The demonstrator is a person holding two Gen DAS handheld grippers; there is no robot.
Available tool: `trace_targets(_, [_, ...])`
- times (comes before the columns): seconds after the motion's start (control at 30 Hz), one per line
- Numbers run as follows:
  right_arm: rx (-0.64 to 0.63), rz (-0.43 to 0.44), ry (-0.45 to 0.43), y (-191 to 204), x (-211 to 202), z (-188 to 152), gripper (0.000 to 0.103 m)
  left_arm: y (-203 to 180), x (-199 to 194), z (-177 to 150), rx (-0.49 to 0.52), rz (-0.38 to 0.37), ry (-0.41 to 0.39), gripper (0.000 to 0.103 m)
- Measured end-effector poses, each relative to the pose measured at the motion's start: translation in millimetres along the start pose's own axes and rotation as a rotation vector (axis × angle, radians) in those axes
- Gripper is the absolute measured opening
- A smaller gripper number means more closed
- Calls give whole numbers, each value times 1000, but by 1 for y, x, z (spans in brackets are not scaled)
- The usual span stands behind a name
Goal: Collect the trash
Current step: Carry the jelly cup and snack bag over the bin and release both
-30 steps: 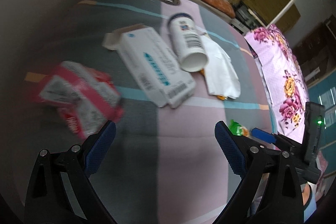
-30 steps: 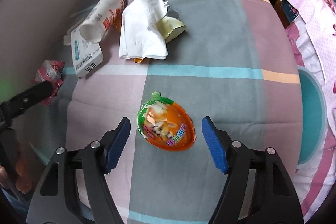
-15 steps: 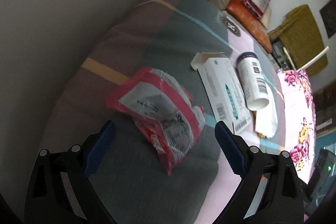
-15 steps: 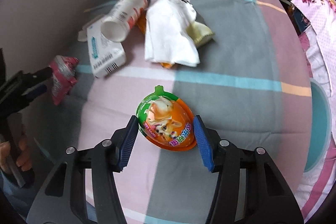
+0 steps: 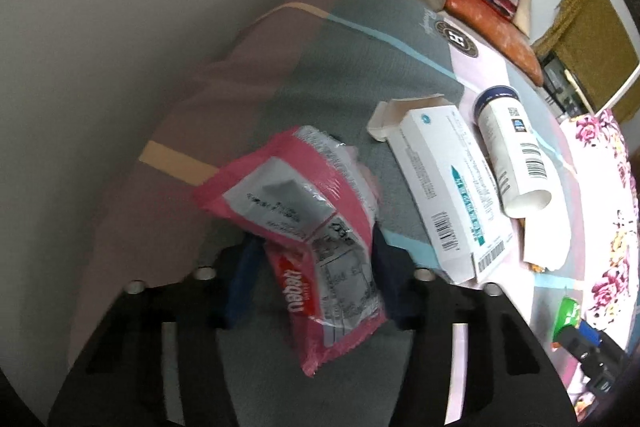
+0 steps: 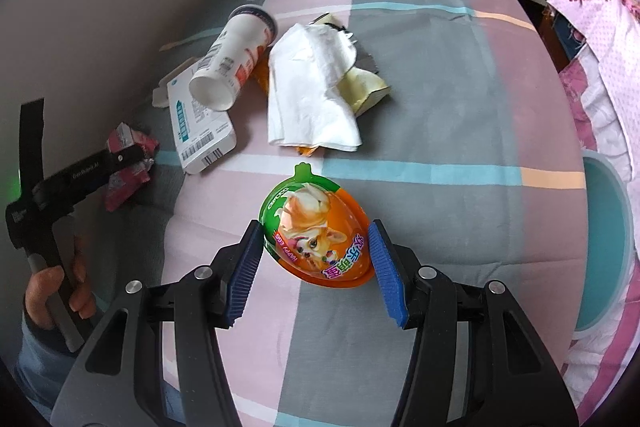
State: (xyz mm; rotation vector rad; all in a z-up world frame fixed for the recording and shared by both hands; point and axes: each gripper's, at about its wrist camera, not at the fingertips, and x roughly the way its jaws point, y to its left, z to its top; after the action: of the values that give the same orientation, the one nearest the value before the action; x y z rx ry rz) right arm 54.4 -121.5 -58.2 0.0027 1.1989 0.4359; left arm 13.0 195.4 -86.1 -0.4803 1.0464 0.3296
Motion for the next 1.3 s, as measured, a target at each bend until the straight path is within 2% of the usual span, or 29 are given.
trace_targets(0.13, [21, 14, -12, -10, -4, -1, 52, -1, -8, -6, 16, -24, 5, 47])
trace_targets(0.37, [60, 27, -47, -26, -15, -3, 52, -36, -31, -27, 136, -92, 3, 47])
trace_targets(0.67, [166, 24, -138, -70, -48, -12, 52, -112, -41, -48, 303, -183, 35, 48])
trace_targets(0.87, [250, 19, -192, -110, -69, -24, 52, -173, -38, -58, 423, -210, 51, 48])
trace_targets(1.3, [422, -2, -290, -196, -103, -55, 52, -300, -26, -104, 684, -278, 100, 48])
